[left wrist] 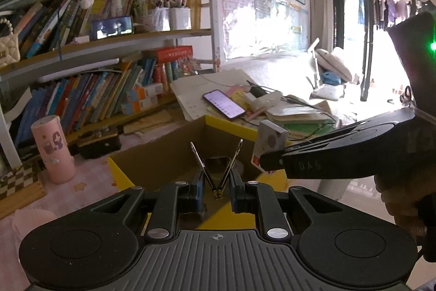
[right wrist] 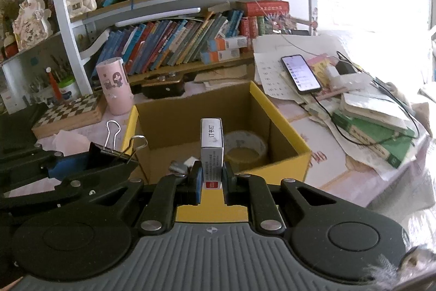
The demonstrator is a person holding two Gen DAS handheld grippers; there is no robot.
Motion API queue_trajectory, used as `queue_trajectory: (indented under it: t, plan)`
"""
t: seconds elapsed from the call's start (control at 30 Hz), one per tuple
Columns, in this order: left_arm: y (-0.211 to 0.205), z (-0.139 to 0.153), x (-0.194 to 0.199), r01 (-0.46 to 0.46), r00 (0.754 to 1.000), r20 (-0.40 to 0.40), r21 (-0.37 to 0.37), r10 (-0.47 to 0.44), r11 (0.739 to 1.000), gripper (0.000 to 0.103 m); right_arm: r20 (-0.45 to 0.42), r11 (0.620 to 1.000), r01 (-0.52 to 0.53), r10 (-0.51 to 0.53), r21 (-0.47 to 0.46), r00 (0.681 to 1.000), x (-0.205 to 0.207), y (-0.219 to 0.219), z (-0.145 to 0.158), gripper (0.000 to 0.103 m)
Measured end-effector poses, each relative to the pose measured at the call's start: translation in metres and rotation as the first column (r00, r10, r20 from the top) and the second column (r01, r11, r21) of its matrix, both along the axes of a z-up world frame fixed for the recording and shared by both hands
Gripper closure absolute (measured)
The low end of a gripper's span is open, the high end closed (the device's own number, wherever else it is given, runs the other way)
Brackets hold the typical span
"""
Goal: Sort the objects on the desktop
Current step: 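Lift and carry the clip and white box in both grippers toward the yellow box, then lower both held objects into the yellow box and open both grippers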
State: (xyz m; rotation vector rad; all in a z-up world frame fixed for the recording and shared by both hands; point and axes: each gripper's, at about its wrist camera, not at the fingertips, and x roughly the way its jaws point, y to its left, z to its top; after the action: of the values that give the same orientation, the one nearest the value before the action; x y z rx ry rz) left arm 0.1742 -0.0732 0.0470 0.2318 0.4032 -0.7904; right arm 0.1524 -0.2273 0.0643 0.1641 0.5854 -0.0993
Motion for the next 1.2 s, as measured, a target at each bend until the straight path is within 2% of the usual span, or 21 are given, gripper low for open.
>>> queue_trajectory:
  t: [0.33, 0.67, 0.87, 1.13, 1.2]
  plan:
    - [-0.018, -0.011, 0.038, -0.047, 0.998, -0.042, 0.025, 0.048, 0.999, 0.086, -0.011, 0.997, -0.069, 0.069, -0.016, 0.998, 0.053, -0.019, -0.004, 0.09]
    - [-0.038, -0.034, 0.068, -0.054, 0.992, -0.108, 0.12, 0.067, 0.991, 0.086, -0.091, 0.987, -0.16, 0.157, -0.03, 0.983, 0.101, -0.029, -0.027, 0.09]
    - [-0.043, -0.044, 0.078, -0.05, 0.986, -0.148, 0.159, 0.074, 0.986, 0.086, -0.166, 0.972, -0.229, 0.219, -0.045, 0.961, 0.126, -0.032, -0.042, 0.09]
    - [-0.049, -0.054, 0.085, -0.033, 0.976, -0.207, 0.185, 0.072, 0.982, 0.086, -0.28, 0.943, -0.332, 0.312, -0.025, 0.908, 0.154, -0.029, -0.057, 0.09]
    - [-0.049, -0.055, 0.085, -0.04, 0.976, -0.201, 0.191, 0.079, 0.981, 0.086, -0.298, 0.937, -0.349, 0.326, -0.025, 0.897, 0.158, -0.028, -0.06, 0.09]
